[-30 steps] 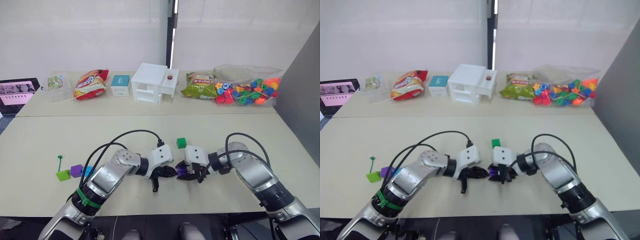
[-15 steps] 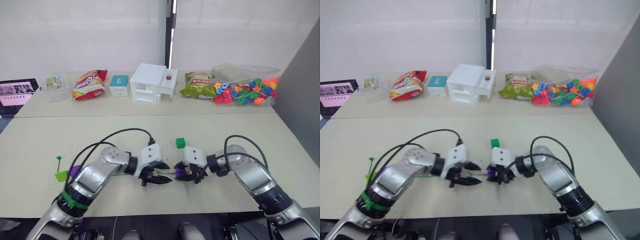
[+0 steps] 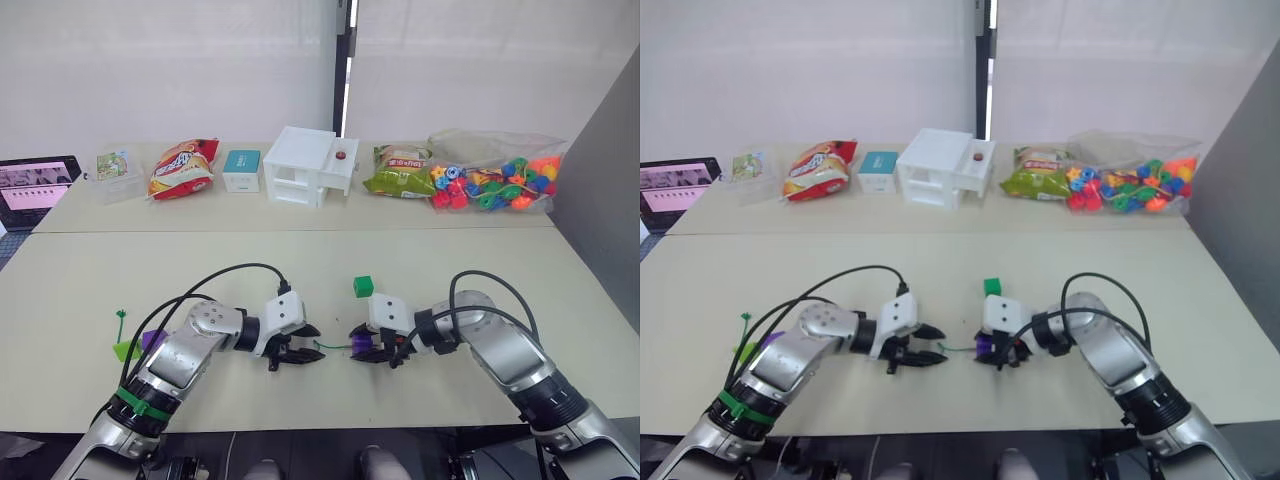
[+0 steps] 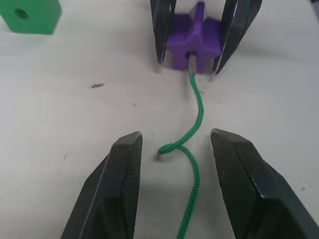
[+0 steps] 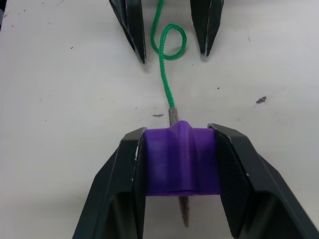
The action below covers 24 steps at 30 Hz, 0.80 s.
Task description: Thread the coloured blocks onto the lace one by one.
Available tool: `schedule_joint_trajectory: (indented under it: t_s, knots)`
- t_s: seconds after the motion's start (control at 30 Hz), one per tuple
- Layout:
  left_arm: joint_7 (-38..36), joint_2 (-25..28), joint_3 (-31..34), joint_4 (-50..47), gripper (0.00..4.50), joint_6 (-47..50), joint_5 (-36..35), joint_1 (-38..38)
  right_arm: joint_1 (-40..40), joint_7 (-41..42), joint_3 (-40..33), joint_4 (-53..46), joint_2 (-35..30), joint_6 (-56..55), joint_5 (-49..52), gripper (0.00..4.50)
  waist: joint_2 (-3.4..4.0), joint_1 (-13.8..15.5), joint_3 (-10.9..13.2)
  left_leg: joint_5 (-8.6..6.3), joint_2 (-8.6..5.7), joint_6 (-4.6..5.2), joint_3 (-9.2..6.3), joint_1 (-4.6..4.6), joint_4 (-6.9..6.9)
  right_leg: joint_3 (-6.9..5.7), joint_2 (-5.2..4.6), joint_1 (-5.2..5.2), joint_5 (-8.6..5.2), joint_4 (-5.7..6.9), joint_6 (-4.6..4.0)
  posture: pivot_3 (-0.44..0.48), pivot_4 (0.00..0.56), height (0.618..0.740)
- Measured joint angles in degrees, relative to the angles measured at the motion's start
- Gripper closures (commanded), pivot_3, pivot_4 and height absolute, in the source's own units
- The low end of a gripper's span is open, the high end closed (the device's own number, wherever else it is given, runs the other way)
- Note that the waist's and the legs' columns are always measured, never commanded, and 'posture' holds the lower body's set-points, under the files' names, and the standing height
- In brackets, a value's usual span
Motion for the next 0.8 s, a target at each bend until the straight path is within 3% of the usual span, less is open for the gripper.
schedule_joint_trajectory:
  t_s: [0.03, 0.07, 0.27, 0.8]
  knots:
    - [-0.03, -0.04, -0.04, 0.02, 2.19, -0.3, 0.33, 0.0, 0.0, 0.01, 0.0, -0.07, 0.0, 0.16, 0.0, 3.1, 0.0, 0.0, 0.0, 0.0, 0.0, 0.0, 0.0, 0.0, 0.0, 0.0, 0.0, 0.0, 0.0, 0.0, 0.0, 0.0, 0.15, 0.74]
    - [-0.06, -0.21, -0.07, 0.03, 2.74, -0.63, 0.79, 0.0, 0.0, 0.02, 0.0, -0.15, -0.06, 0.38, 0.01, 3.1, 0.0, 0.0, 0.0, 0.0, 0.0, 0.0, 0.0, 0.0, 0.0, 0.0, 0.0, 0.01, 0.0, 0.0, 0.0, 0.0, 0.15, 0.74]
    - [0.71, -1.81, 0.02, 0.7, 4.48, -0.97, 1.31, -0.2, 0.0, -0.04, -0.1, -0.21, -0.14, 0.9, 0.25, 3.1, 0.0, 0.01, 0.0, 0.0, 0.0, 0.0, 0.0, 0.0, 0.01, 0.0, 0.0, 0.01, 0.0, 0.0, 0.0, 0.0, 0.15, 0.74]
    - [0.55, -6.56, -3.09, 0.64, 4.5, 0.21, 1.85, -1.86, 0.0, -0.65, -0.09, -0.31, -0.15, 1.1, 0.4, 3.1, 0.0, 0.0, 0.0, 0.0, 0.0, 0.0, 0.0, -0.01, 0.01, 0.0, 0.0, 0.0, 0.0, 0.0, 0.0, 0.0, 0.15, 0.74]
